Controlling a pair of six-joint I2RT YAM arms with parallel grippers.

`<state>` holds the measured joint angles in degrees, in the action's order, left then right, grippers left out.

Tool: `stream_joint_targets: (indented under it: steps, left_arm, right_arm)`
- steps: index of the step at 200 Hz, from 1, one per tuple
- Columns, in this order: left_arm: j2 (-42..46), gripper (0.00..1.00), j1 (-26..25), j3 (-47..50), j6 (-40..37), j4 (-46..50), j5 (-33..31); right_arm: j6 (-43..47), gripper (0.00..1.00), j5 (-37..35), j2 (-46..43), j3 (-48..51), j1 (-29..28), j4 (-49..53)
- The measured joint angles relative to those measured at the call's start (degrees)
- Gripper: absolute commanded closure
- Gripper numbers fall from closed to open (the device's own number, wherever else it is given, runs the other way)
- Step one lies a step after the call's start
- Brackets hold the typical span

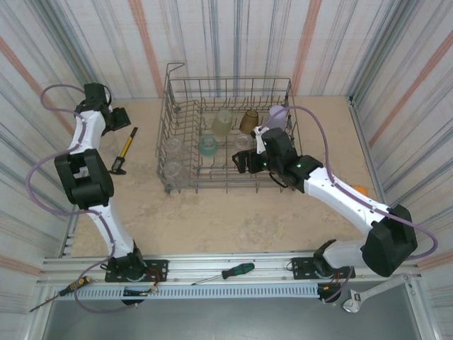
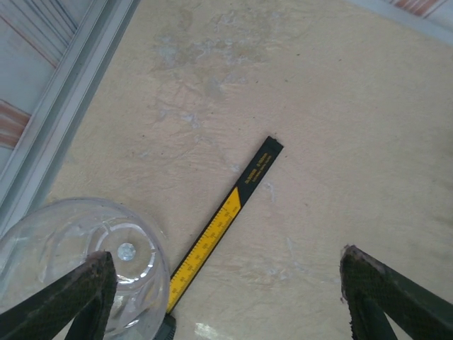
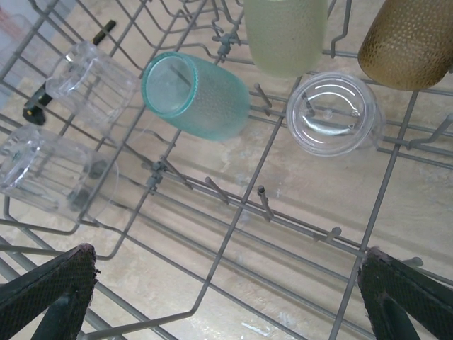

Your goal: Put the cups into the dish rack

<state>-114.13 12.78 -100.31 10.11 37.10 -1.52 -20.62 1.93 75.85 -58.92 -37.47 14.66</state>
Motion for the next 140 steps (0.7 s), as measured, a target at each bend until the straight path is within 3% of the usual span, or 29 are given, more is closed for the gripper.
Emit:
stream_joint_targets:
  steps: [57,102,140]
  left_arm:
    - [-1.6,0.33,-0.2,0.0,-0.9,0.5,-2.3]
    - [-3.9,0.37,-0.2,0.0,-1.0,0.7,-4.2]
    - [-4.8,0.50,-0.2,0.2,-1.0,1.2,-6.1]
  right_arm:
    - [-0.4,0.01,1.2,1.9,-0.2,0.0,-0.3]
    - [-0.9,0.01,1.3,2.5,-0.5,0.0,-0.6]
    - [-1.3,0.01,1.4,2.7,-0.5,0.0,-0.6]
